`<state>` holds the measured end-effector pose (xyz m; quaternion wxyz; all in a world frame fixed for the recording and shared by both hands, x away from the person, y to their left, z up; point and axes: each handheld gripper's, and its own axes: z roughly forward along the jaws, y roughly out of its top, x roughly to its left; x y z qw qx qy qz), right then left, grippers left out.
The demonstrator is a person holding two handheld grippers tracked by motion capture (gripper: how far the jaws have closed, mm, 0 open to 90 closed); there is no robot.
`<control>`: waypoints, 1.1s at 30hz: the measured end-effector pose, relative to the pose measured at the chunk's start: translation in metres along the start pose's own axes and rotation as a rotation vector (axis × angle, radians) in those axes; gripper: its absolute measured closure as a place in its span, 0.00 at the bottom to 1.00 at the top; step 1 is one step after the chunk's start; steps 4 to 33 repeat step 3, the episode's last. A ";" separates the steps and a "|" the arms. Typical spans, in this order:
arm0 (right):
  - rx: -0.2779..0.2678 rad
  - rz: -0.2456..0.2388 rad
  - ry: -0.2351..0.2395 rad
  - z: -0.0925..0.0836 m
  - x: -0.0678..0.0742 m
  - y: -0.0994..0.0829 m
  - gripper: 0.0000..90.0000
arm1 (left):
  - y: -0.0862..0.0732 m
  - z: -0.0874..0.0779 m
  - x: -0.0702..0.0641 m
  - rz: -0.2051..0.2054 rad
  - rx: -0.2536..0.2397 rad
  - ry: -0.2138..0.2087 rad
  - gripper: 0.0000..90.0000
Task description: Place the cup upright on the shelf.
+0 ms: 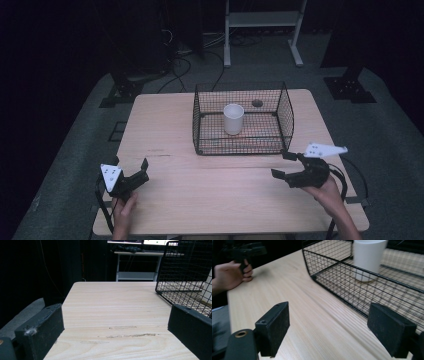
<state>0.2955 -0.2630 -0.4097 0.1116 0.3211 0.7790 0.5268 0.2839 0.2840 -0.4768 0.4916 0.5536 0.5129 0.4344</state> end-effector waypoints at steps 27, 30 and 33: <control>-0.081 0.047 -0.007 -0.005 0.013 -0.024 0.19 | 0.000 0.000 0.000 0.000 0.001 -0.001 0.00; -0.081 0.047 -0.007 -0.005 0.013 -0.024 0.19 | 0.000 0.000 0.000 0.000 0.001 -0.001 0.00; -0.081 0.047 -0.007 -0.005 0.013 -0.024 0.19 | 0.000 0.000 0.000 0.000 0.001 -0.001 0.00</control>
